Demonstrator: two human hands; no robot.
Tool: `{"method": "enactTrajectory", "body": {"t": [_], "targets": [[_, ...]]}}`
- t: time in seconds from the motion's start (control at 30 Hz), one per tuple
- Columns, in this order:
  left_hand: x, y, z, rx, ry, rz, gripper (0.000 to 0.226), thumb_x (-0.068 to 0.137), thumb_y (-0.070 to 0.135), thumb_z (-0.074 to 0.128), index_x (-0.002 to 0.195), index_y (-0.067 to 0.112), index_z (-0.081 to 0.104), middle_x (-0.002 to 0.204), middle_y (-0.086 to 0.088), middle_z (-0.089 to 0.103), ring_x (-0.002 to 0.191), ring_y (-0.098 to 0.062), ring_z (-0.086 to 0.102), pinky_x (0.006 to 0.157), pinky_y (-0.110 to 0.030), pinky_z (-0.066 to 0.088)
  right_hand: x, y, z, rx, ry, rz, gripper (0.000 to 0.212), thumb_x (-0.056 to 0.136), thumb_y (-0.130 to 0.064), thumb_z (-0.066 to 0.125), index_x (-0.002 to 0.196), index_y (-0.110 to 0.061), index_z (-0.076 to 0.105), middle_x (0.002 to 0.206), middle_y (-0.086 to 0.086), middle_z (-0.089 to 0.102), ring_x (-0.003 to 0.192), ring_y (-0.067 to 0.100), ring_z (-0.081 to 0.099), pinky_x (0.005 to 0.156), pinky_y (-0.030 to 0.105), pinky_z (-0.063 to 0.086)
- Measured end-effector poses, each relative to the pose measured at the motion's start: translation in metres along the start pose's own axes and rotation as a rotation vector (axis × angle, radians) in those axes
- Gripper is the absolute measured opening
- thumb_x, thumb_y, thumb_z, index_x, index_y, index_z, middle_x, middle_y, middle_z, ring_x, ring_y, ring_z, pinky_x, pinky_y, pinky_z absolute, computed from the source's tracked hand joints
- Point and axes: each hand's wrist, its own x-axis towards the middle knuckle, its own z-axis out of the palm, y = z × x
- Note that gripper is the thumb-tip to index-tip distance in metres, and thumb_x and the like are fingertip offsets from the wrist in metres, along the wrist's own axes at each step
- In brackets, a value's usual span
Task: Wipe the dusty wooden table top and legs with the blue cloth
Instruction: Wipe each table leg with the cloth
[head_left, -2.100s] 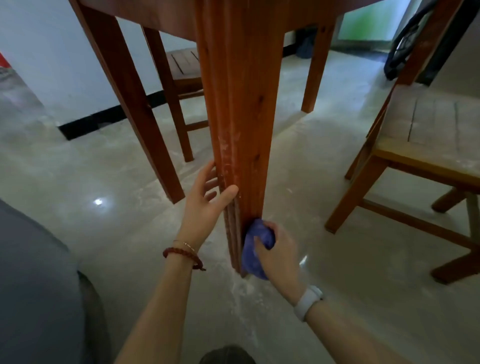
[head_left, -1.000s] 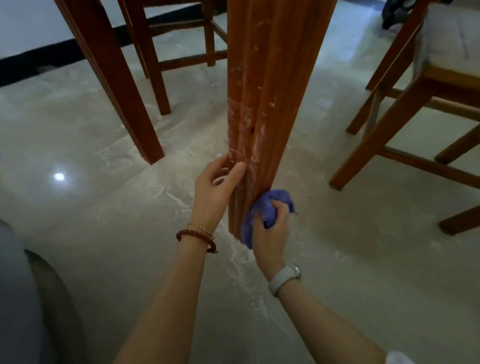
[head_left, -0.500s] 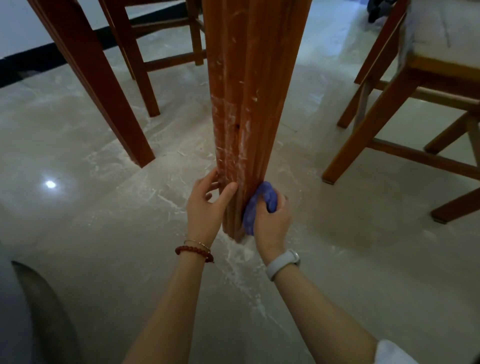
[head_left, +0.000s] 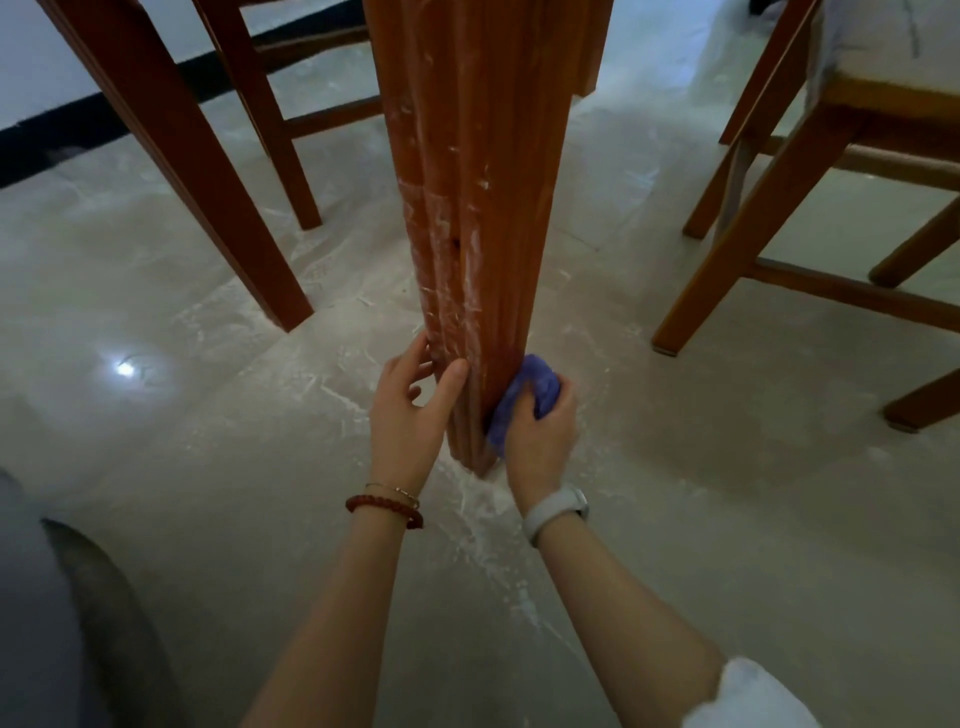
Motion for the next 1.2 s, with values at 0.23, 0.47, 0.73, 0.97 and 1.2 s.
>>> {"method": "enactTrajectory", "body": {"t": [0.23, 0.47, 0.73, 0.97, 1.2], "targets": [[0.000, -0.002, 0.004, 0.022, 0.000, -0.010, 0.064, 0.068, 0.063, 0.048, 0.127, 0.037, 0.043, 0.122, 0.000, 0.054, 0.109, -0.013, 0.054, 0.096, -0.041, 0.048, 0.010, 0.067, -0.001, -0.326, -0.483, 0.459, 0.027, 0.087, -0.015, 0.056, 0.108, 0.001, 0.054, 0.098, 0.018, 0.063, 0.095, 0.030, 0.061, 0.075, 0.029, 0.048], [-0.006, -0.007, -0.016, 0.054, -0.048, -0.032, 0.038, 0.088, 0.033, 0.054, 0.126, 0.030, 0.048, 0.120, 0.005, 0.051, 0.103, -0.004, 0.052, 0.084, -0.015, 0.040, -0.041, 0.052, -0.023, -0.229, -0.593, 0.447, 0.014, 0.088, -0.011, 0.052, 0.100, -0.008, 0.058, 0.090, 0.006, 0.056, 0.087, 0.019, 0.054, 0.075, 0.026, 0.043], [-0.047, -0.049, -0.020, 0.071, -0.187, -0.254, 0.042, 0.089, 0.017, 0.055, 0.130, 0.019, 0.046, 0.133, -0.005, 0.047, 0.116, -0.016, 0.047, 0.089, -0.026, 0.037, -0.018, 0.025, -0.042, -0.331, -0.460, 0.145, 0.001, 0.091, -0.012, 0.049, 0.090, -0.012, 0.050, 0.078, 0.005, 0.053, 0.071, 0.017, 0.050, 0.061, 0.016, 0.034], [-0.027, -0.031, -0.014, 0.066, -0.177, -0.108, 0.046, 0.093, 0.019, 0.047, 0.137, 0.026, 0.034, 0.123, 0.013, 0.037, 0.111, -0.004, 0.038, 0.091, -0.024, 0.034, -0.011, 0.017, -0.008, -0.211, -0.254, 0.056, 0.010, 0.091, -0.017, 0.050, 0.084, -0.013, 0.055, 0.076, 0.003, 0.056, 0.068, 0.015, 0.050, 0.053, 0.015, 0.033], [-0.024, -0.027, -0.004, 0.039, -0.174, -0.058, 0.053, 0.093, 0.012, 0.046, 0.135, 0.037, 0.024, 0.124, 0.018, 0.030, 0.117, -0.001, 0.035, 0.091, -0.013, 0.036, 0.005, 0.062, 0.013, -0.290, -0.309, 0.362, 0.020, 0.091, -0.015, 0.049, 0.098, -0.001, 0.061, 0.095, 0.019, 0.064, 0.091, 0.030, 0.060, 0.070, 0.027, 0.040]]}}
